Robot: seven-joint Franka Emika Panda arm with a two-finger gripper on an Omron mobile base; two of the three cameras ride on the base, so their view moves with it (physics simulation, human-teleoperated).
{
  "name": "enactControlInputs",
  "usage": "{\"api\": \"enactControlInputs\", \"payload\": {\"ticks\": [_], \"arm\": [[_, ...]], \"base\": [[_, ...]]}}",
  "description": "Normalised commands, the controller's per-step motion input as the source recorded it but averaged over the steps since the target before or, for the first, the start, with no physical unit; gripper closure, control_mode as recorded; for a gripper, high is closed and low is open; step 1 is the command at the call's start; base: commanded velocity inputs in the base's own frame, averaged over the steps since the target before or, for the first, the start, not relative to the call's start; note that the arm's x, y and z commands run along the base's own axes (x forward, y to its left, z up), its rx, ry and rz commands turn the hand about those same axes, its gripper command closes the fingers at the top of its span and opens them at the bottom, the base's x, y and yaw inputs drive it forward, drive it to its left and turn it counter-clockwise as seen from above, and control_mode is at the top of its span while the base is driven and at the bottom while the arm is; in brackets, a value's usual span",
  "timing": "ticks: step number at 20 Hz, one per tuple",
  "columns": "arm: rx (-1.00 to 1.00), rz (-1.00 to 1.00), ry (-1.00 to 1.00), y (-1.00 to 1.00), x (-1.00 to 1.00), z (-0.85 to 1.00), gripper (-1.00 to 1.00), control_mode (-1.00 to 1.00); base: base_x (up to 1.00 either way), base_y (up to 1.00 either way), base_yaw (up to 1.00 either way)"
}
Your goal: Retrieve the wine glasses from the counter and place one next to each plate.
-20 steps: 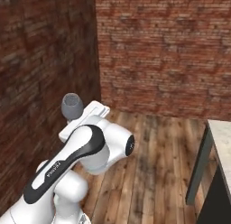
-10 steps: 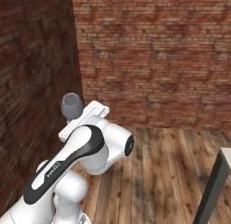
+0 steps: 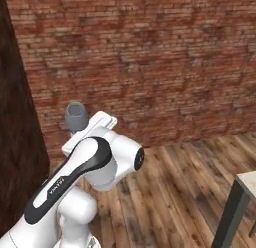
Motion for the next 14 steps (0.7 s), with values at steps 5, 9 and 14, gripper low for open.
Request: {"api": "enactControlInputs", "payload": {"ticks": [5,9,14], "arm": [[0.00,0.00,0.00,0.00,0.00,0.00,1.00,1.00],[0.00,0.00,0.00,0.00,0.00,0.00,1.00,1.00],[0.00,0.00,0.00,0.00,0.00,0.00,1.00,1.00]], "base": [[0.00,0.02,-1.00],[0.15,0.25,-0.96],[0.97,0.96,-0.63]]}}
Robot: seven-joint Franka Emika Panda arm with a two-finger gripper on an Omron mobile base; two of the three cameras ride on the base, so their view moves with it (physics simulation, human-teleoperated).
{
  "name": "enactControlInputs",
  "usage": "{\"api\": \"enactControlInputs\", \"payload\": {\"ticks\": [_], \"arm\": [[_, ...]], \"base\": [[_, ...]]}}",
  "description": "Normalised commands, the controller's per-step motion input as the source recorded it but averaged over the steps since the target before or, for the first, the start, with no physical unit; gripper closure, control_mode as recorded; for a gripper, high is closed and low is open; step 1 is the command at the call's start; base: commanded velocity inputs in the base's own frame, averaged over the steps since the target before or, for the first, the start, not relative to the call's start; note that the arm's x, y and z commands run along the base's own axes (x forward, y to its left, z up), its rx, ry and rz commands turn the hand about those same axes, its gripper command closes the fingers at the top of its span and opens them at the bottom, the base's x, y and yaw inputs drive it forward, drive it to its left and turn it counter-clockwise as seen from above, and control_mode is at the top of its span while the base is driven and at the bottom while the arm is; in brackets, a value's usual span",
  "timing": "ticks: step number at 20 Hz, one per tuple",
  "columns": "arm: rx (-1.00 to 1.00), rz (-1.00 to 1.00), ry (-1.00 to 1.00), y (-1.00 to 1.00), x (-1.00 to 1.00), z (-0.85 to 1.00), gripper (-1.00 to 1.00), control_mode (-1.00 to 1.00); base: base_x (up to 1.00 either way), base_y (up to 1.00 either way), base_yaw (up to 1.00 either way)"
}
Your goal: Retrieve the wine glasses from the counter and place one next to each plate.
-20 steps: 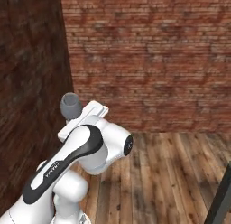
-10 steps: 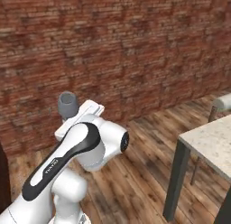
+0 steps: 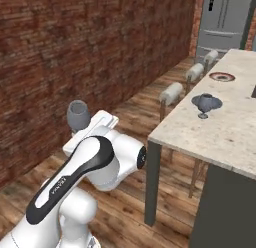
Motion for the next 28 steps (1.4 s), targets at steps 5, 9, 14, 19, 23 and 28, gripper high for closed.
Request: {"api": "enactControlInputs", "payload": {"ticks": [5,9,14,19,23,28], "arm": [[0.00,0.00,0.00,0.00,0.00,0.00,1.00,1.00],[0.00,0.00,0.00,0.00,0.00,0.00,1.00,1.00],[0.00,0.00,0.00,0.00,0.00,0.00,1.00,1.00],[0.00,0.00,0.00,0.00,0.00,0.00,1.00,1.00],[0.00,0.00,0.00,0.00,0.00,0.00,1.00,1.00],[0.00,0.00,0.00,0.00,0.00,0.00,1.00,1.00]], "base": [[1.00,0.97,-0.64],[0.96,0.90,-0.67],[0.98,0.98,-0.62],[0.92,1.00,-0.61],[0.83,1.00,-0.60],[0.45,1.00,-0.53]]}}
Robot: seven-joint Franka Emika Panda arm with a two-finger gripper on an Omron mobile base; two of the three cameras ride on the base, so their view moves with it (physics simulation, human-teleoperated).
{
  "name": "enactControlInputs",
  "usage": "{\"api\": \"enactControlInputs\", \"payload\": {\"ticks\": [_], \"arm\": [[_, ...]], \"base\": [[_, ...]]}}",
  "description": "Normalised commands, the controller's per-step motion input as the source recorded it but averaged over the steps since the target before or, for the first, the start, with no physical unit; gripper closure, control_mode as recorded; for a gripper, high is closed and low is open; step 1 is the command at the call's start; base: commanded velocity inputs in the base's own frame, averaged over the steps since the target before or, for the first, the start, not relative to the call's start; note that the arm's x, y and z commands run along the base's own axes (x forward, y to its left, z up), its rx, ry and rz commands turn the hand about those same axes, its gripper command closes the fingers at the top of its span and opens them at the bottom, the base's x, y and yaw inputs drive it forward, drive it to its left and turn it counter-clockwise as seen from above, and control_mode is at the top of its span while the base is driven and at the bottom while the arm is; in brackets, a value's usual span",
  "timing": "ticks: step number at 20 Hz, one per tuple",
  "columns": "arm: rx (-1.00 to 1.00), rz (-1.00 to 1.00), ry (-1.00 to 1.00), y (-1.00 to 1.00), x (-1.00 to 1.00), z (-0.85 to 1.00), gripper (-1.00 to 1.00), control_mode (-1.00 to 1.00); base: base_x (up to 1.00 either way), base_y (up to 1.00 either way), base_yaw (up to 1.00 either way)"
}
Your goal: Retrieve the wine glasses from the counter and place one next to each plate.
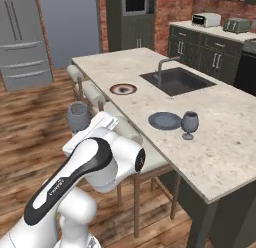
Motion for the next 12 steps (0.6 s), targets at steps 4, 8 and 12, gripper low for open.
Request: {"api": "enactControlInputs", "payload": {"ticks": [4,8,12], "arm": [[0.00,0.00,0.00,0.00,0.00,0.00,1.00,1.00],[0.00,0.00,0.00,0.00,0.00,0.00,1.00,1.00],[0.00,0.00,0.00,0.00,0.00,0.00,1.00,1.00]], "base": [[0.09,1.00,-0.50],[0.07,1.00,-0.51],[0.11,1.00,-0.49]]}}
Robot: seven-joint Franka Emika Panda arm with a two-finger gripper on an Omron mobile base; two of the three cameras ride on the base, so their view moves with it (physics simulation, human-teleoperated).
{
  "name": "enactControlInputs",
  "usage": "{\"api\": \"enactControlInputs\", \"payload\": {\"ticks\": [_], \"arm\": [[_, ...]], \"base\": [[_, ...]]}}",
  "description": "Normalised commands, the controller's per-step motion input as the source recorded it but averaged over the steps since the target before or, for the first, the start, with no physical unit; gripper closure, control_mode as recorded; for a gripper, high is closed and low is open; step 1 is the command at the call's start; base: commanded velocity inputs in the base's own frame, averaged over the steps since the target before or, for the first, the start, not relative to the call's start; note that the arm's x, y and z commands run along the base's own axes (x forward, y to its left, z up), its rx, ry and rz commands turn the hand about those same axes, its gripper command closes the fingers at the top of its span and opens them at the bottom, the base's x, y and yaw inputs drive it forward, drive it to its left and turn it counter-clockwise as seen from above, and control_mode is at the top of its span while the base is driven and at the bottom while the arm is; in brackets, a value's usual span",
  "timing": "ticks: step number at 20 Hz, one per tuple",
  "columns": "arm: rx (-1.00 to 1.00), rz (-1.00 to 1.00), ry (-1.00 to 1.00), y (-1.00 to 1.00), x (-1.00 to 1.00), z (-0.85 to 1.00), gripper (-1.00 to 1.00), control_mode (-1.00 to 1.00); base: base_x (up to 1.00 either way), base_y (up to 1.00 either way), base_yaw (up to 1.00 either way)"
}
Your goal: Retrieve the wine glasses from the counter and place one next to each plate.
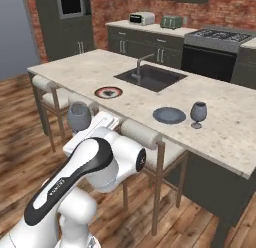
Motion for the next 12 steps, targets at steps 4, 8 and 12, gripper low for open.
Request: {"api": "enactControlInputs", "payload": {"ticks": [4,8,12], "arm": [[0.00,0.00,0.00,0.00,0.00,0.00,1.00,1.00],[0.00,0.00,0.00,0.00,0.00,0.00,1.00,1.00],[0.00,0.00,0.00,0.00,0.00,0.00,1.00,1.00]], "base": [[0.21,1.00,-0.46],[0.29,1.00,-0.43],[0.49,1.00,-0.40]]}}
